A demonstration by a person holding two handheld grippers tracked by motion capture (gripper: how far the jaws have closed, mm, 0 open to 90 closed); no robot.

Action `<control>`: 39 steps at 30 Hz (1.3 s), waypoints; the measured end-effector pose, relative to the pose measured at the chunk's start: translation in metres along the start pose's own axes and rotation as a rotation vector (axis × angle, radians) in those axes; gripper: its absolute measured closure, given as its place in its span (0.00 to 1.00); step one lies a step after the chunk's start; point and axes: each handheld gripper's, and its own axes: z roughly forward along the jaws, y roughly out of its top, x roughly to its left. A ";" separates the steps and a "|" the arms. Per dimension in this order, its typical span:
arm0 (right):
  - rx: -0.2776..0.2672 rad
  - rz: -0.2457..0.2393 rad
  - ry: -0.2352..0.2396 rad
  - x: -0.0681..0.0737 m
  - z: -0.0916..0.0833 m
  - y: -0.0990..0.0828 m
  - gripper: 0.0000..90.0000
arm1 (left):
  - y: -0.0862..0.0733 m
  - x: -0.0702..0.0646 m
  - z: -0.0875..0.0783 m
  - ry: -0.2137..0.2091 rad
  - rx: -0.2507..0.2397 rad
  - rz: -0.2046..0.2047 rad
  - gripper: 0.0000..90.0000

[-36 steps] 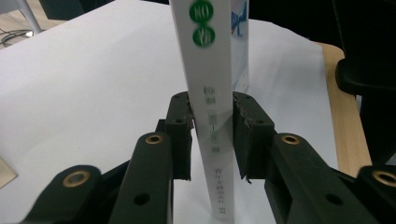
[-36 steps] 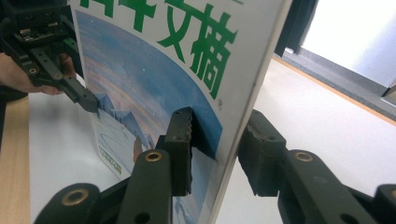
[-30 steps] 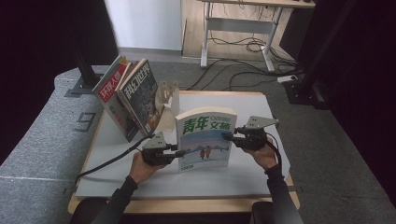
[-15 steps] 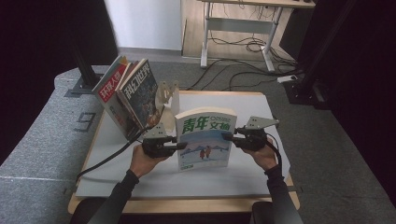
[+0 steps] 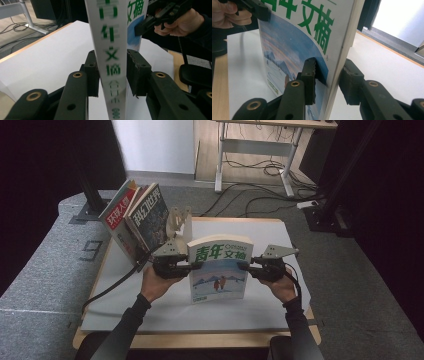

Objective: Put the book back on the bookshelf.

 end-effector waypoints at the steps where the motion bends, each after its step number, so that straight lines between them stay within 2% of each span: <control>1: 0.000 0.000 0.000 0.000 0.000 0.000 0.73 | 0.002 0.000 0.000 0.005 0.001 0.002 0.71; 8: -0.003 0.003 -0.005 0.001 0.000 0.000 0.74 | 0.005 0.002 0.003 -0.007 -0.008 -0.036 0.70; 11: -0.003 0.005 -0.008 0.001 0.000 0.000 0.74 | 0.006 0.001 0.004 -0.006 0.002 -0.040 0.71; 16: -0.004 0.005 -0.018 0.002 0.001 0.001 0.74 | 0.008 -0.001 0.004 0.009 0.010 -0.045 0.79; 21: -0.033 0.020 -0.029 0.002 0.001 0.003 0.75 | 0.007 -0.005 0.004 0.021 -0.010 -0.041 0.80; 27: -0.028 0.026 -0.052 0.001 0.004 0.004 0.75 | 0.005 -0.006 0.004 0.029 -0.032 -0.046 0.81; 29: -0.026 0.024 -0.058 0.002 0.005 0.005 0.75 | 0.005 -0.006 0.003 0.039 -0.036 -0.041 0.81; 35: -0.014 0.004 -0.083 0.004 0.013 0.013 0.76 | 0.005 -0.008 -0.002 0.103 -0.049 0.007 0.82; 39: -0.006 -0.004 -0.094 0.005 0.021 0.018 0.76 | 0.004 -0.007 -0.006 0.128 -0.057 0.015 0.82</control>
